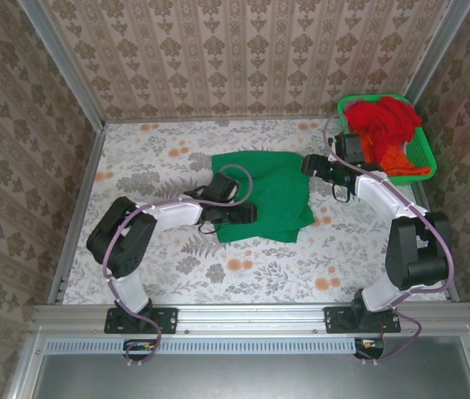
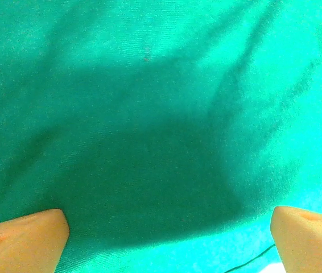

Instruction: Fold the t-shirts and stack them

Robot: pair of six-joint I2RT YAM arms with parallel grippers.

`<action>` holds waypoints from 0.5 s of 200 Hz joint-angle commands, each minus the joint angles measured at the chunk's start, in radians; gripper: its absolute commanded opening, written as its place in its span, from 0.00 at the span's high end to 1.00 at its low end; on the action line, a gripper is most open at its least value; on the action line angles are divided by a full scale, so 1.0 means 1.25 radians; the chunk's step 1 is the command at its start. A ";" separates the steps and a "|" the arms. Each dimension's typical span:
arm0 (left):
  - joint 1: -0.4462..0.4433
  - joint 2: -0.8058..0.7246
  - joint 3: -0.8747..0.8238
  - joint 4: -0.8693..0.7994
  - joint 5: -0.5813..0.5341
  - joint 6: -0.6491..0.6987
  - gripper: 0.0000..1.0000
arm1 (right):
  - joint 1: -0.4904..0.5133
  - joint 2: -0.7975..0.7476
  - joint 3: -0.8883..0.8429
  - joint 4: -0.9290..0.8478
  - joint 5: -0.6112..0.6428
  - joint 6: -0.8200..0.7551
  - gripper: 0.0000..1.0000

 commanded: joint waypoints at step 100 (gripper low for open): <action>-0.072 -0.188 -0.052 0.029 -0.068 0.509 0.00 | -0.011 -0.029 -0.086 0.026 -0.041 0.036 0.11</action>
